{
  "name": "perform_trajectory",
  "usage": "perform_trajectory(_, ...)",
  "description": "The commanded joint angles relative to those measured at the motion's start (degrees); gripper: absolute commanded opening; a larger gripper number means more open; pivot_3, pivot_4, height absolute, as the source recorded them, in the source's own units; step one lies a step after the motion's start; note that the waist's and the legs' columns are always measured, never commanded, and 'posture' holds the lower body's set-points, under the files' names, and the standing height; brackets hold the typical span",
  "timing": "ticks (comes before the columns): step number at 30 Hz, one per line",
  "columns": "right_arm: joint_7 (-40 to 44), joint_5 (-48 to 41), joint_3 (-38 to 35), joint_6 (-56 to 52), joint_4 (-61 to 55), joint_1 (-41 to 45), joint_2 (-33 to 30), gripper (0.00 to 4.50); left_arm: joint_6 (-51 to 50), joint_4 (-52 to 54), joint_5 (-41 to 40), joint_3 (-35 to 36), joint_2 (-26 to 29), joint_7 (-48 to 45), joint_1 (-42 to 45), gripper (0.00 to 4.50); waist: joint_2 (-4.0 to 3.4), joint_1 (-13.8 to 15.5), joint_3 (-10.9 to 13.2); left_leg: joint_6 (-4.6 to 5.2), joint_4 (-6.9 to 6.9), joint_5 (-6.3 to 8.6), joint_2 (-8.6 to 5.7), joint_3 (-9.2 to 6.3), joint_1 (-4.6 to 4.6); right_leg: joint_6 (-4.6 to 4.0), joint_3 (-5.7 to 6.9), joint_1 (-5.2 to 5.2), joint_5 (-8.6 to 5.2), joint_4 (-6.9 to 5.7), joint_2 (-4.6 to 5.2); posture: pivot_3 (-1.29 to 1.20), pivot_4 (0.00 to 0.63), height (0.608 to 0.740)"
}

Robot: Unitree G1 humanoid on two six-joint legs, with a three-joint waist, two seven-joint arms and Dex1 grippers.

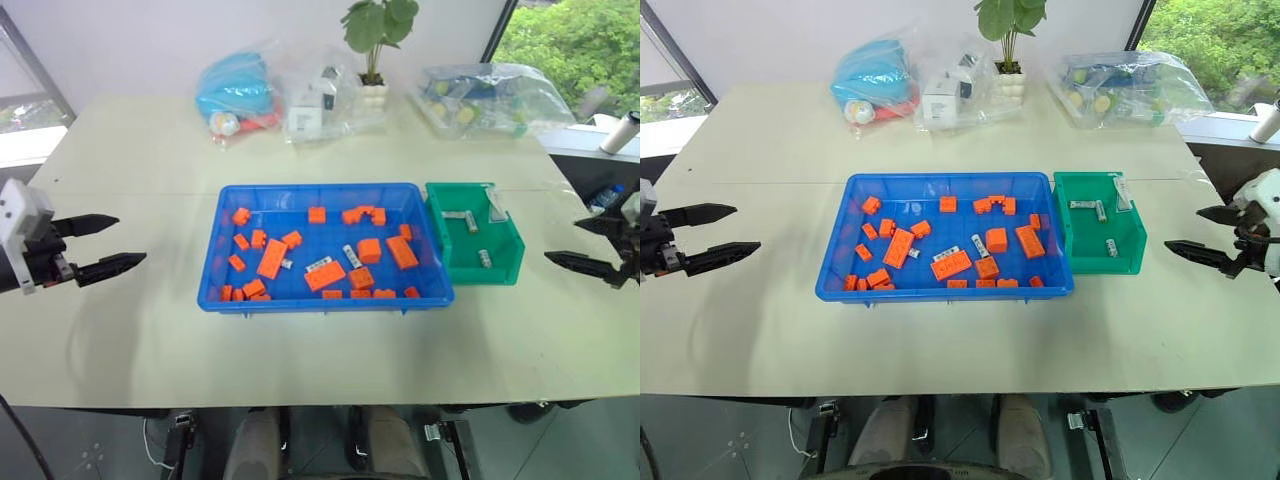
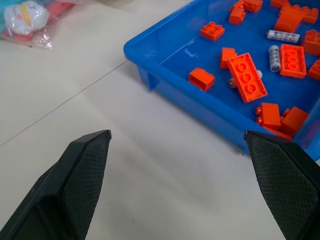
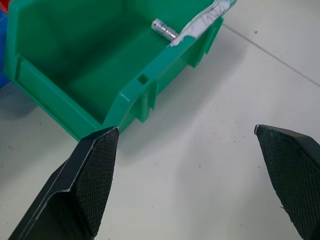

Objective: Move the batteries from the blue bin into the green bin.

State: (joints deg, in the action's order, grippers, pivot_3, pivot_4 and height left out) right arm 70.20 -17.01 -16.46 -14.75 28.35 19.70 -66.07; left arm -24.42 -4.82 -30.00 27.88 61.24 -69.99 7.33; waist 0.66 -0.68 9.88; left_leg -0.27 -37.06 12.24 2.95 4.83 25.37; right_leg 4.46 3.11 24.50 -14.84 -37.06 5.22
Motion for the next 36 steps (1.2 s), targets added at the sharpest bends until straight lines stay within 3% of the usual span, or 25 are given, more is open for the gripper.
perform_trajectory(1, -0.02, -0.12, -0.91, 0.73, 0.16, 1.4, -0.61, 4.46, 1.58, 1.25, 0.31, 2.32, 0.31, 1.0, -0.26, 4.5, 0.0, -0.04, 0.0, 0.0, 0.0, 0.0, 0.0, 0.0, 0.0, 0.0, 0.0, 0.0, 0.0, 0.0, 0.0, 0.0, 0.15, 0.736)
perform_trajectory(18, -1.39, 0.74, 0.2, -0.17, 1.45, 2.82, -0.22, 4.46, -0.94, 5.18, -2.36, 1.08, -1.06, 2.65, -0.1, 4.5, -0.01, -0.08, 0.0, 0.0, -0.01, 0.0, 0.0, 0.03, -0.01, 0.09, 0.0, 0.0, 0.05, -0.03, -0.03, 0.0, 0.15, 0.736)
perform_trajectory(24, -0.19, -4.77, 1.8, -10.83, -8.1, 8.8, 1.92, 4.46, -4.86, 13.41, -6.05, -0.09, -3.29, 3.44, -1.39, 4.5, -0.03, -0.2, 0.01, 0.0, -0.01, 0.0, 0.01, 0.01, -0.01, 0.1, -0.01, 0.0, 0.06, -0.05, -0.06, 0.0, 0.15, 0.736)
perform_trajectory(31, -8.19, -14.88, 9.28, -32.52, -28.76, 19.96, 15.27, 4.46, -8.18, 20.26, -9.42, -4.32, -4.17, 3.28, -0.38, 4.5, -0.04, -0.19, 0.01, 0.0, -0.01, 0.0, 0.05, -0.1, -0.02, 0.21, -0.02, 0.0, 0.12, -0.11, -0.12, 0.0, 0.15, 0.736)
perform_trajectory(36, -19.02, -16.52, 15.89, -44.19, -29.44, 28.1, 31.09, 4.46, -8.78, 22.26, -10.18, -7.57, -4.34, 2.88, 1.88, 4.5, -0.01, 0.03, 0.01, 0.0, -0.03, -0.01, 0.03, -0.11, 0.02, 0.18, -0.01, -0.01, 0.12, -0.12, -0.11, 0.0, 0.15, 0.736)
